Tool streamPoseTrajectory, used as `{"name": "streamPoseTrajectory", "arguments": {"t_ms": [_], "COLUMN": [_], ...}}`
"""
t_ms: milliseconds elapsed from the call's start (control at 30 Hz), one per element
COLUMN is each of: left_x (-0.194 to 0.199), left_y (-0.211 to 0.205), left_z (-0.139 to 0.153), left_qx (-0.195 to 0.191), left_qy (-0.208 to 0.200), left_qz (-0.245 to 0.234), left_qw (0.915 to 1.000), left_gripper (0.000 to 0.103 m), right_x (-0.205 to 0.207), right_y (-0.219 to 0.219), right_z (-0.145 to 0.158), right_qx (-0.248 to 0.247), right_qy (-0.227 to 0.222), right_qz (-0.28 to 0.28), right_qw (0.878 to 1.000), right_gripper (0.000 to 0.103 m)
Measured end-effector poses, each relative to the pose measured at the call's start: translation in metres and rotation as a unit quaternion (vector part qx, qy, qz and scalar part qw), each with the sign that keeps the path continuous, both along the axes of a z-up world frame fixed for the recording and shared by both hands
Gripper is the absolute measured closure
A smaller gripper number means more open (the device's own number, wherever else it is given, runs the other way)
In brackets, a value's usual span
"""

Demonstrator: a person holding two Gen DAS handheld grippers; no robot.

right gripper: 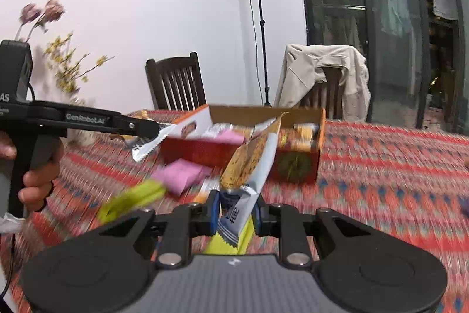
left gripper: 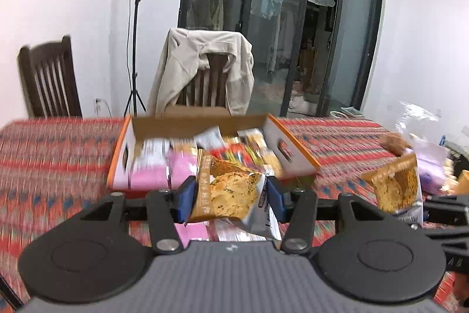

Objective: Organize snacks
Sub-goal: 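Carry both packets into the cardboard box and open both tools to release, then move both tools back toward the remaining snacks on the table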

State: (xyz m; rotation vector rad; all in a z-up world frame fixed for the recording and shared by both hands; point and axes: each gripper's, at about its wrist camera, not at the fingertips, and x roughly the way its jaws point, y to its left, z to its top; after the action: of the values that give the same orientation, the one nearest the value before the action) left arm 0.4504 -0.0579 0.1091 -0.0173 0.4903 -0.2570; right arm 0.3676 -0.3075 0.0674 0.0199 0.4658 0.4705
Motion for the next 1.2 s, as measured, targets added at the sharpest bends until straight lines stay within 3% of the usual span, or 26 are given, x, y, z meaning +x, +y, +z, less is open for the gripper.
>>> {"name": "streamPoseTrajectory", "arguments": {"t_ms": [167, 367, 500, 600, 900, 1067, 1200], "left_x": [0.091, 0.155, 0.173, 0.170, 0.120, 0.055, -0.008], "left_y": [-0.007, -0.015, -0.014, -0.013, 0.006, 0.015, 0.018], "left_z": [-0.013, -0.048, -0.064, -0.065, -0.012, 0.020, 0.031], "left_qx": [0.018, 0.004, -0.027, -0.016, 0.007, 0.026, 0.040], "left_qy": [0.040, 0.096, 0.124, 0.129, 0.074, 0.023, -0.017], "left_qz": [0.025, 0.054, 0.060, 0.037, 0.018, -0.006, -0.030], "left_qw": [0.9987, 0.9939, 0.9901, 0.9908, 0.9971, 0.9994, 0.9986], "left_gripper": [0.051, 0.051, 0.037, 0.030, 0.029, 0.025, 0.015], "right_x": [0.108, 0.212, 0.245, 0.252, 0.217, 0.177, 0.129], "right_y": [0.009, 0.028, 0.036, 0.040, 0.019, 0.007, 0.002], "right_z": [0.015, -0.008, -0.028, -0.034, 0.008, 0.037, 0.052], "right_qx": [-0.014, -0.060, -0.072, -0.088, -0.068, -0.067, -0.080], "right_qy": [0.022, 0.076, 0.107, 0.103, 0.040, 0.010, -0.016], "right_qz": [-0.004, -0.036, -0.031, -0.037, -0.056, -0.051, -0.053], "right_qw": [1.000, 0.995, 0.991, 0.990, 0.995, 0.996, 0.995], "right_gripper": [0.081, 0.081, 0.077, 0.040, 0.039, 0.039, 0.032]}}
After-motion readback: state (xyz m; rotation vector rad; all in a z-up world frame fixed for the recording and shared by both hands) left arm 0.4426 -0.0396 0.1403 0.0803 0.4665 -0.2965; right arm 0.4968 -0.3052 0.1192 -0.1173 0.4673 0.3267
